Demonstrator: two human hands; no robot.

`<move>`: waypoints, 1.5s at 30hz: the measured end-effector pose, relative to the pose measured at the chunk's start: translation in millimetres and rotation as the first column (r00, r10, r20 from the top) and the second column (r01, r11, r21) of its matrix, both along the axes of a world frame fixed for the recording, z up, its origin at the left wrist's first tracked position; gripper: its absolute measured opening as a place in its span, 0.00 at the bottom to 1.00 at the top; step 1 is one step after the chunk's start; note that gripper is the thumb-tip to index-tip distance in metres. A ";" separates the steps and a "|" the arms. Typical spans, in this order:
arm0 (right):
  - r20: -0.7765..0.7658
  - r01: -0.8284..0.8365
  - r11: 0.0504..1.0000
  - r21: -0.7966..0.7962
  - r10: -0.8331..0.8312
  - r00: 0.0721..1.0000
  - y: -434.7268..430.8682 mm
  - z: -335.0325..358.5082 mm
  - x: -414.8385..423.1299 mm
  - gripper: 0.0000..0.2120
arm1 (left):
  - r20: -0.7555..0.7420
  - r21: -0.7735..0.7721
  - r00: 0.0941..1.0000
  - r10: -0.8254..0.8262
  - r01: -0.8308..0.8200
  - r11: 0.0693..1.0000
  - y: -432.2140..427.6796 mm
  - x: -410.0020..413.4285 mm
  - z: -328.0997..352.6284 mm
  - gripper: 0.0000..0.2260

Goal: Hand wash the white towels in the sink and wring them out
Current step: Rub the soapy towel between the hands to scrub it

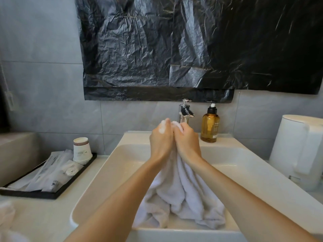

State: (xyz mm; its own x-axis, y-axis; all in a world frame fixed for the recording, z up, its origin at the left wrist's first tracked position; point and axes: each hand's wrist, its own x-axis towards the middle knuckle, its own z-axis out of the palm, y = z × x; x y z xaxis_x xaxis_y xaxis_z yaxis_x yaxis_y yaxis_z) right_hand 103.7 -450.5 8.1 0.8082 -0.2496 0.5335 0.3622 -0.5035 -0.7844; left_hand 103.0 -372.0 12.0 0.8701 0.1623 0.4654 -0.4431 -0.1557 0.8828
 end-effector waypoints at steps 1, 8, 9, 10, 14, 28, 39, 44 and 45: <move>0.037 -0.039 0.998 -0.040 0.040 0.998 5.1 -3.1 -5.6 0.13 | -0.012 0.011 0.997 0.072 -0.071 0.997 6.0 4.6 1.5 0.18; 0.010 0.069 0.972 0.226 -0.073 0.997 18.4 11.5 -4.0 0.15 | -0.063 -0.083 0.998 -0.004 -0.001 0.997 4.6 6.4 0.6 0.18; 0.028 0.044 0.976 0.214 -0.051 0.998 16.7 9.7 -9.0 0.16 | -0.044 -0.037 0.999 0.008 -0.009 0.999 3.7 7.3 -0.2 0.17; 0.036 -0.010 0.984 0.177 0.003 0.999 16.5 6.7 -14.9 0.18 | -0.045 0.002 0.999 0.024 -0.024 1.000 6.3 9.2 -0.4 0.16; -0.019 -0.124 0.986 0.112 0.127 0.992 21.4 7.5 -19.0 0.23 | -0.070 0.019 0.994 0.088 -0.087 0.996 23.6 19.0 -2.8 0.14; 0.100 -0.075 0.997 0.036 0.071 0.992 3.0 14.2 -16.4 0.04 | -0.046 -0.175 0.992 0.121 -0.127 0.976 34.8 19.4 8.9 0.16; 0.185 0.003 0.999 -0.042 0.005 0.983 10.8 1.4 -19.2 0.05 | -0.009 0.004 0.995 0.101 -0.101 0.995 13.3 3.2 10.1 0.19; 0.073 -0.042 0.993 -0.110 0.050 0.996 20.1 -0.2 -8.1 0.11 | -0.104 -0.073 0.987 0.122 -0.130 0.989 22.0 12.0 7.6 0.19; 0.033 -0.001 0.998 -0.068 0.004 0.999 14.2 3.2 -3.2 0.11 | -0.097 -0.061 0.990 0.101 -0.107 0.992 16.9 9.9 6.7 0.19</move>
